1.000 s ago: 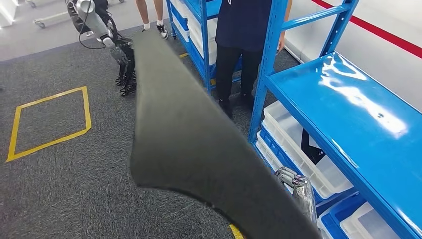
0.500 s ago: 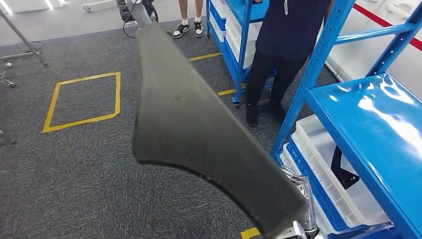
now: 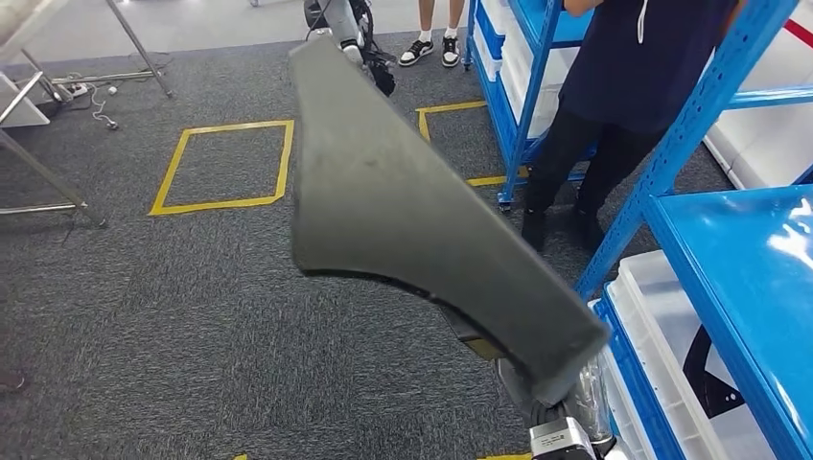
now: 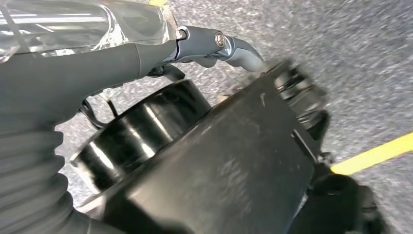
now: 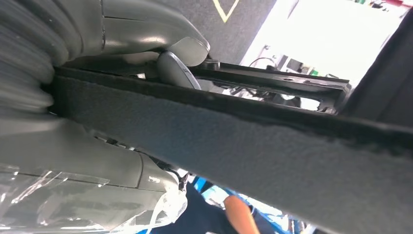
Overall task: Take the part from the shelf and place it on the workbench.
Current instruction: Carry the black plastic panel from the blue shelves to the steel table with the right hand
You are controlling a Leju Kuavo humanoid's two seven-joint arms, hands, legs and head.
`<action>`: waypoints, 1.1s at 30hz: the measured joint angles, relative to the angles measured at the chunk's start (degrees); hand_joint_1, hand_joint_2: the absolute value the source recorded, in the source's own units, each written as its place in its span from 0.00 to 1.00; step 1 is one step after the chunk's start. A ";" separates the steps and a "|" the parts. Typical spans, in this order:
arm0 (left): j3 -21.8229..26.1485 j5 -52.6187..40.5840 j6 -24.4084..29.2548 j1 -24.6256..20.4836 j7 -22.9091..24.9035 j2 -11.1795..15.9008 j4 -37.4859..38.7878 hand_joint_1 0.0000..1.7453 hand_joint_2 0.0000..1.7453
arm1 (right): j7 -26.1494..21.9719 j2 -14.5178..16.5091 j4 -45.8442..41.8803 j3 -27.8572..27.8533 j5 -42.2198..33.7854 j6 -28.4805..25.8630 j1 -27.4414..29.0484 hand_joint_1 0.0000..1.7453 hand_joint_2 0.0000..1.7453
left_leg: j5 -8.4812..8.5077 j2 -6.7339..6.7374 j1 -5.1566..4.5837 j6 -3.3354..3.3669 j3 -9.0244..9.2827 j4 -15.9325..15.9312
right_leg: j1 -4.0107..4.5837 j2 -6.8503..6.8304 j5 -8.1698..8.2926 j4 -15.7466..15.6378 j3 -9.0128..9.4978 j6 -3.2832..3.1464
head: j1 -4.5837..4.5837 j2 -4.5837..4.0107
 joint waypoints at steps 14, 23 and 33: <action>-1.37 -1.13 0.43 -0.13 -1.08 0.66 0.01 0.00 1.00 | -2.74 -0.58 -0.02 -2.39 -3.35 -2.81 2.73 1.00 1.00 | 2.10 -5.25 0.37 1.28 4.58 -7.55 | -0.58 4.45 -3.33 11.40 -6.11 2.31 | 0.00 0.01; -1.46 -0.92 -0.05 -0.16 -0.81 0.90 0.01 0.00 1.00 | -3.36 -0.54 0.17 -2.77 -3.31 -3.06 2.49 1.00 1.00 | -3.04 -4.16 0.65 -1.12 -1.04 2.34 | -0.99 4.78 0.47 0.61 -0.94 0.77 | -0.11 0.00; -2.40 -2.34 -0.30 -2.23 -0.10 1.05 -0.02 0.00 1.00 | -2.12 -0.57 0.17 -2.90 -4.16 -3.20 2.35 1.00 1.00 | 2.01 2.92 -2.34 2.60 3.15 -6.38 | 0.33 -1.66 -0.34 -0.16 0.60 0.16 | -0.13 0.00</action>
